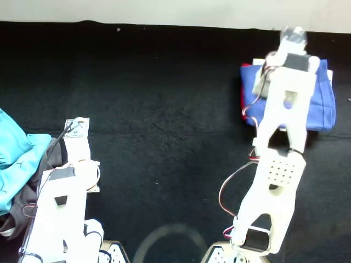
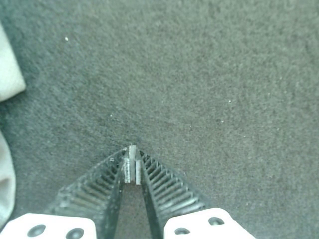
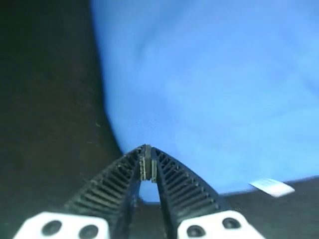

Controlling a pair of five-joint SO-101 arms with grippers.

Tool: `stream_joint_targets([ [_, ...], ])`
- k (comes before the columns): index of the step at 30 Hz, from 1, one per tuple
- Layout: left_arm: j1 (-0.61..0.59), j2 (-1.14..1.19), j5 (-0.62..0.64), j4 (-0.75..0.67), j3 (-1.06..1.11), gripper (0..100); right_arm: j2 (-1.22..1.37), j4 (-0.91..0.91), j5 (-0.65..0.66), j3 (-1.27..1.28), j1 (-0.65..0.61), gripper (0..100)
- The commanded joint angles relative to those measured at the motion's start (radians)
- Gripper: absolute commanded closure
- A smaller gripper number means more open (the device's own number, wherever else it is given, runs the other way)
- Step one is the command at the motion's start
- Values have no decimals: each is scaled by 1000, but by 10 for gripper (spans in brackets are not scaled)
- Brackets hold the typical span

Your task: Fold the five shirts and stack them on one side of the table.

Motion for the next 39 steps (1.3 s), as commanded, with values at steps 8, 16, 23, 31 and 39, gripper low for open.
stream_joint_targets([
  [8,7,8,6,-14,-21,991,-400,39,-2,-27,-5,989],
  [16,7,8,6,-14,-21,991,-940,33,0,690,-10,989],
  [23,7,8,6,-14,-21,991,-1170,-31,94,1264,-27,991],
  [31,7,8,6,-12,-21,991,-1600,-400,152,1940,-54,991],
  [39,7,8,6,-12,-21,991,-1925,-746,230,2582,-50,990],
])
